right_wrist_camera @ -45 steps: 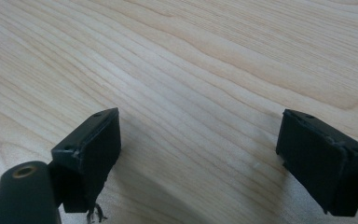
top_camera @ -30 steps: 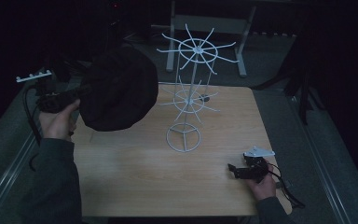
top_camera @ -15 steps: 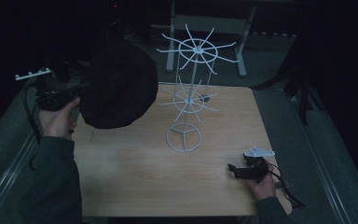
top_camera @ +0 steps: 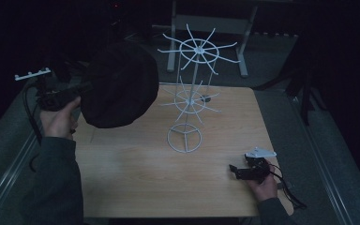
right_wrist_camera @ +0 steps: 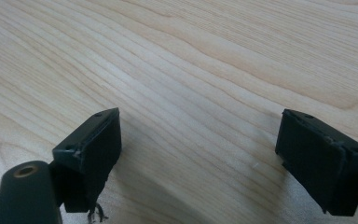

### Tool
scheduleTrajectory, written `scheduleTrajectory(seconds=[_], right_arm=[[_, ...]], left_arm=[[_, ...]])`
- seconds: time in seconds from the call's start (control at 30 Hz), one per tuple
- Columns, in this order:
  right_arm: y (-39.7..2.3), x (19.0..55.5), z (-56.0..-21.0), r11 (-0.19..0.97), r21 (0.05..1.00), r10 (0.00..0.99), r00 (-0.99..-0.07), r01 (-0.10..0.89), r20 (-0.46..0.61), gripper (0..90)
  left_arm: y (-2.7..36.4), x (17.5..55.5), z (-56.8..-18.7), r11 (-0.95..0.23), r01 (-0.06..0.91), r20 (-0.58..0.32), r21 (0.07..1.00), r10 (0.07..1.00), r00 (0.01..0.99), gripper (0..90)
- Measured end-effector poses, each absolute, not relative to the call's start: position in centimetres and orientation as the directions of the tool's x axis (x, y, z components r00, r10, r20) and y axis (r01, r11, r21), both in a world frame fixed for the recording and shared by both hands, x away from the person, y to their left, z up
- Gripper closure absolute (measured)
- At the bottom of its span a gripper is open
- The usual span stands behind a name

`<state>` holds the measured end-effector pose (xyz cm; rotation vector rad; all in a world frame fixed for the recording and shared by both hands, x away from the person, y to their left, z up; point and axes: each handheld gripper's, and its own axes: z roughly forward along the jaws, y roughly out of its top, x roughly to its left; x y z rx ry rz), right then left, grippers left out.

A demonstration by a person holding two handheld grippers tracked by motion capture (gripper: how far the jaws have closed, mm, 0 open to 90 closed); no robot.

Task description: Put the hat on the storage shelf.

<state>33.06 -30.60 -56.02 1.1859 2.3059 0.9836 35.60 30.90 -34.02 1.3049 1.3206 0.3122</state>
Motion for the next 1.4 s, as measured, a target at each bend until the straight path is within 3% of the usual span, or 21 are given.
scheduleTrajectory(seconds=[1.4], right_arm=[[-30.6,33.1,-56.0,0.403,0.724,0.815,-0.579,0.56,-0.006,14.1]], left_arm=[[30.4,36.0,-32.6,0.393,0.462,-0.567,0.795,0.752,0.336,79.5]])
